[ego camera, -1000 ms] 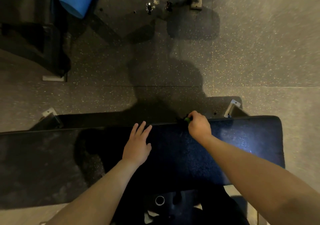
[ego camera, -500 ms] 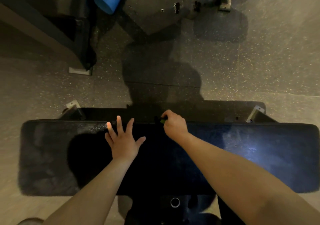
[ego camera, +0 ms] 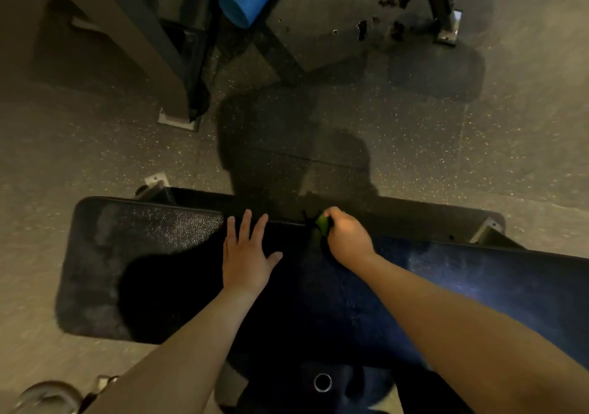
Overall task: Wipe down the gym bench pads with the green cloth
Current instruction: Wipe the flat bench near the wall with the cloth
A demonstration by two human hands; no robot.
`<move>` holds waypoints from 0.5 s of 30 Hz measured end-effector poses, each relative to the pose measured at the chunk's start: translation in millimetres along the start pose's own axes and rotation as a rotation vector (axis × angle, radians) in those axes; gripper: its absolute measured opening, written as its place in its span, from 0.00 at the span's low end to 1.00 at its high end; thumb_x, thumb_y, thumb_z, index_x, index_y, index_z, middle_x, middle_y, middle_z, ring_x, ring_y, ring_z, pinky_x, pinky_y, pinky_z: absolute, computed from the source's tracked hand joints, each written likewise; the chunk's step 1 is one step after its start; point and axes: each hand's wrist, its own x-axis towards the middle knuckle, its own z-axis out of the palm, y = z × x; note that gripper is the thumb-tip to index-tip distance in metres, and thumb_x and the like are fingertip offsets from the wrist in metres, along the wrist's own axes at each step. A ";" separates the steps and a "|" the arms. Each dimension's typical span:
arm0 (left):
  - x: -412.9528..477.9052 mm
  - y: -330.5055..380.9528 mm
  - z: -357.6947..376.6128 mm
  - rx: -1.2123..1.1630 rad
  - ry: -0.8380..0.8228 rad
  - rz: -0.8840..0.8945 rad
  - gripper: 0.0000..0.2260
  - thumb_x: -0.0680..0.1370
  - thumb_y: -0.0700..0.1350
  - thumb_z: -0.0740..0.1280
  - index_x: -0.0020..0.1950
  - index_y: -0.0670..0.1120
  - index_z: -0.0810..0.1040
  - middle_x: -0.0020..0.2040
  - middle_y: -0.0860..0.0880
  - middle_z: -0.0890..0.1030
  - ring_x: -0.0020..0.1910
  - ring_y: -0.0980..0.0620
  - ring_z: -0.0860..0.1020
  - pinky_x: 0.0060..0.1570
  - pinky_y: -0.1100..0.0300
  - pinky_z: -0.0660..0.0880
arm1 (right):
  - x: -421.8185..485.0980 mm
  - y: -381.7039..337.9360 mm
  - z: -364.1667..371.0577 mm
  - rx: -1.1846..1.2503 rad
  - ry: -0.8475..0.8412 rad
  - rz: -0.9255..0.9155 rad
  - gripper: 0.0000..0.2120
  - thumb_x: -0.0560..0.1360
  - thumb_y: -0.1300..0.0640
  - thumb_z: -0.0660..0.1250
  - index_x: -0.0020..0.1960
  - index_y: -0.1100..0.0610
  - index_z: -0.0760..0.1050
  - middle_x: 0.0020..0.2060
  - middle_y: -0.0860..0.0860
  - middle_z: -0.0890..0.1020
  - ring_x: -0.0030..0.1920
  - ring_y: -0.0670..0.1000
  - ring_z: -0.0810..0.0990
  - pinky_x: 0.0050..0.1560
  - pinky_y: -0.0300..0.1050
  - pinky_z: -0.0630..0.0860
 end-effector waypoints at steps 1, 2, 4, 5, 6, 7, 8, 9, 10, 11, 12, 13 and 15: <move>-0.2 -0.7 0.4 -0.016 0.005 0.010 0.38 0.78 0.59 0.68 0.81 0.59 0.49 0.82 0.51 0.44 0.80 0.44 0.38 0.78 0.46 0.50 | -2.0 6.0 -3.7 -0.023 0.006 0.038 0.15 0.78 0.64 0.59 0.62 0.53 0.71 0.52 0.55 0.80 0.51 0.58 0.79 0.46 0.55 0.78; -0.1 -0.6 0.5 -0.034 0.009 0.018 0.38 0.78 0.59 0.68 0.81 0.58 0.50 0.83 0.51 0.44 0.80 0.44 0.37 0.78 0.46 0.49 | -2.2 10.9 -7.3 -0.038 0.009 0.076 0.15 0.78 0.63 0.59 0.63 0.53 0.71 0.52 0.55 0.80 0.50 0.58 0.79 0.44 0.54 0.77; -0.5 1.3 2.4 -0.067 0.017 0.011 0.38 0.78 0.57 0.69 0.81 0.57 0.51 0.83 0.50 0.44 0.80 0.45 0.37 0.79 0.47 0.48 | -1.5 14.9 -10.9 -0.041 0.016 0.138 0.16 0.79 0.62 0.58 0.66 0.54 0.70 0.54 0.56 0.80 0.51 0.59 0.78 0.43 0.52 0.75; -0.5 1.5 3.3 -0.081 0.023 0.003 0.38 0.78 0.57 0.69 0.81 0.57 0.51 0.83 0.50 0.44 0.80 0.45 0.37 0.79 0.47 0.48 | -0.3 12.9 -10.0 -0.033 0.016 0.153 0.17 0.80 0.61 0.58 0.67 0.54 0.69 0.56 0.56 0.80 0.52 0.59 0.78 0.43 0.52 0.74; -0.5 2.0 3.8 -0.088 0.032 0.004 0.38 0.77 0.57 0.69 0.81 0.57 0.52 0.83 0.50 0.44 0.80 0.45 0.36 0.79 0.46 0.49 | 1.1 9.8 -7.6 -0.016 0.022 0.166 0.18 0.80 0.62 0.58 0.69 0.54 0.68 0.57 0.57 0.79 0.53 0.59 0.78 0.44 0.52 0.74; -0.3 2.1 3.7 -0.084 0.039 0.012 0.38 0.78 0.57 0.69 0.81 0.57 0.52 0.83 0.50 0.44 0.80 0.45 0.37 0.79 0.46 0.49 | 3.5 4.9 -5.3 -0.007 0.031 0.178 0.18 0.80 0.62 0.58 0.70 0.55 0.68 0.57 0.57 0.79 0.54 0.59 0.78 0.45 0.52 0.74; 1.0 0.6 3.5 -0.074 0.043 0.022 0.38 0.78 0.58 0.69 0.81 0.57 0.51 0.83 0.50 0.44 0.80 0.45 0.37 0.79 0.46 0.50 | 7.5 -2.1 -1.9 -0.010 0.037 0.186 0.19 0.80 0.62 0.58 0.70 0.55 0.67 0.57 0.57 0.79 0.54 0.59 0.78 0.45 0.52 0.75; -0.2 -2.0 3.2 -0.063 0.037 0.024 0.38 0.78 0.58 0.68 0.81 0.57 0.50 0.82 0.50 0.44 0.80 0.45 0.37 0.79 0.46 0.51 | 10.2 -10.3 3.7 -0.019 0.038 0.191 0.19 0.80 0.63 0.58 0.70 0.55 0.67 0.57 0.57 0.79 0.53 0.59 0.78 0.46 0.52 0.75; 0.3 -1.0 1.6 -0.058 0.034 0.027 0.38 0.78 0.58 0.68 0.81 0.57 0.50 0.82 0.50 0.43 0.80 0.45 0.37 0.79 0.46 0.53 | 14.1 -18.1 4.5 -0.027 0.040 0.188 0.20 0.80 0.63 0.59 0.71 0.54 0.66 0.56 0.57 0.79 0.53 0.58 0.78 0.46 0.52 0.75; -2.1 -4.9 -0.1 -0.067 0.024 0.019 0.38 0.78 0.57 0.68 0.81 0.57 0.49 0.82 0.51 0.43 0.80 0.46 0.38 0.79 0.46 0.55 | 15.7 -28.5 10.8 -0.027 0.034 0.191 0.20 0.80 0.63 0.59 0.71 0.54 0.66 0.56 0.56 0.80 0.53 0.58 0.78 0.46 0.52 0.75; -2.7 -6.6 -2.8 -0.088 0.024 0.015 0.37 0.79 0.56 0.68 0.82 0.56 0.49 0.82 0.51 0.42 0.81 0.48 0.39 0.78 0.47 0.57 | 17.4 -37.9 15.1 -0.024 0.038 0.191 0.20 0.79 0.62 0.59 0.71 0.53 0.66 0.56 0.56 0.80 0.53 0.58 0.78 0.47 0.52 0.76; -2.6 -11.1 -6.2 -0.110 0.033 0.016 0.37 0.79 0.54 0.68 0.82 0.56 0.50 0.82 0.51 0.42 0.81 0.49 0.40 0.78 0.49 0.59 | 18.3 -48.8 20.3 -0.013 0.036 0.184 0.20 0.79 0.62 0.60 0.70 0.53 0.66 0.55 0.55 0.80 0.53 0.57 0.78 0.49 0.52 0.76; -1.6 -25.0 -11.8 -0.105 0.069 0.044 0.36 0.80 0.53 0.68 0.82 0.55 0.51 0.82 0.51 0.42 0.81 0.50 0.43 0.77 0.50 0.59 | 18.7 -71.6 29.3 0.031 0.023 0.150 0.19 0.79 0.62 0.60 0.69 0.52 0.67 0.55 0.54 0.80 0.54 0.56 0.78 0.53 0.54 0.77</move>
